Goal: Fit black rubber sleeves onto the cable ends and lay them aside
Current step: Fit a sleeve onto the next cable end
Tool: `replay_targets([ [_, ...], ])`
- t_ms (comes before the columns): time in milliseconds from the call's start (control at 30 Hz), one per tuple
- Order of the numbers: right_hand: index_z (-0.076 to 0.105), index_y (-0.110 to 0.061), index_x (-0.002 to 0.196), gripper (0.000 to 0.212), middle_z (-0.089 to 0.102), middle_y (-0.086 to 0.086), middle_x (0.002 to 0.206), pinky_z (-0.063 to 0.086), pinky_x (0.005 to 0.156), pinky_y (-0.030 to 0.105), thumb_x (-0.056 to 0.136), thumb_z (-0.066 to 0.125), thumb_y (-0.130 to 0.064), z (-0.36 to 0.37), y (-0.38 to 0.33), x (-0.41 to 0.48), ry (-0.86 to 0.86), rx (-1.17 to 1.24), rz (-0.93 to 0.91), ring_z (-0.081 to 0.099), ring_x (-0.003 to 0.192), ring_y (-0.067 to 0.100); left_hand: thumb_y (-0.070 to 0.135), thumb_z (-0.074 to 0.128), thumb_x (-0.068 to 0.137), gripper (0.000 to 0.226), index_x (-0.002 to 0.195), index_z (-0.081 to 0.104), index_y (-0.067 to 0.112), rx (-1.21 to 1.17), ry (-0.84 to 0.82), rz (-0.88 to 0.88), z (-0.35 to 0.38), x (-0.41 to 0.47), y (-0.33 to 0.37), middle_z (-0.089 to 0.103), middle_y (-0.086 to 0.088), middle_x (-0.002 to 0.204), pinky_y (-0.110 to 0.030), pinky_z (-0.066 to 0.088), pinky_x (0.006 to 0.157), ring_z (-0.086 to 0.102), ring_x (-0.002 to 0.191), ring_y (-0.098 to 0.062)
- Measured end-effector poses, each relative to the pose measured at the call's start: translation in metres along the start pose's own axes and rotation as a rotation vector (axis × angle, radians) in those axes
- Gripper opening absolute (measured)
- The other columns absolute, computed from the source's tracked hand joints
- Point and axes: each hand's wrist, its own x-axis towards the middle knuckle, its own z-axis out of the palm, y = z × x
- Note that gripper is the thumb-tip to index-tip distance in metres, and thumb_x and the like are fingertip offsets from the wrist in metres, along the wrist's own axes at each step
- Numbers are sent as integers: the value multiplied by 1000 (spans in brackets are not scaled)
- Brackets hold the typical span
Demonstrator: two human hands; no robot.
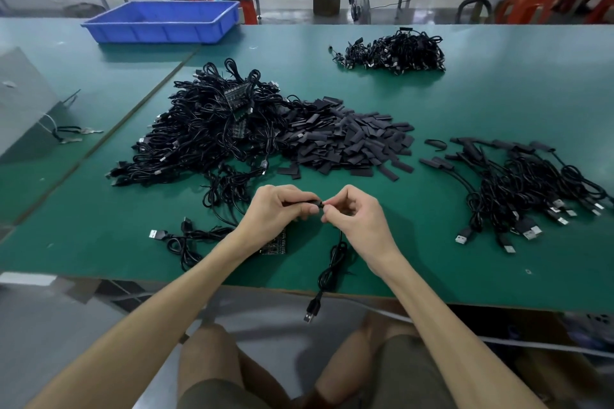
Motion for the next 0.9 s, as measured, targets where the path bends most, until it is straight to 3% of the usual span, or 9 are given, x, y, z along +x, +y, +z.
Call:
replay_targets([
  [233, 69, -16, 82, 9, 77, 1, 76, 59, 80, 44, 89, 75, -13, -1, 4, 1, -5, 3, 5, 71, 80, 25, 18, 82, 85, 16, 101, 82, 19, 78, -21, 43, 3, -1, 0, 73, 10, 81, -27, 54, 72, 68, 74, -11],
  [367, 72, -13, 86, 6, 78, -2, 77, 57, 72, 26, 91, 74, -11, -1, 6, 1, -22, 35, 3, 73, 77, 14, 18, 82, 85, 18, 102, 82, 18, 83, -17, 56, 3, -1, 1, 73, 9, 81, -27, 54, 72, 68, 76, -12],
  [500, 75, -12, 88, 4, 79, 0, 78, 56, 71, 24, 92, 75, -12, -2, 7, 1, -28, 73, -2, 72, 73, 15, 17, 81, 85, 19, 105, 81, 16, 74, -18, 61, 2, -2, 1, 73, 10, 81, -25, 54, 73, 68, 74, -12],
  [633, 76, -14, 89, 6, 79, 0, 78, 47, 59, 12, 95, 72, -15, 0, 5, 1, 2, 122, 3, 68, 65, 7, 17, 79, 87, 17, 104, 81, 18, 41, 8, 43, 1, -1, -1, 72, 8, 79, -21, 51, 72, 66, 71, -11],
  [900, 64, -7, 93, 8, 79, 2, 78, 44, 55, 12, 95, 70, -12, 1, 4, 1, 21, 125, 27, 65, 63, 8, 15, 80, 86, 18, 104, 81, 16, -1, 6, 23, 2, -1, -2, 72, 4, 80, -25, 53, 72, 65, 71, -10],
])
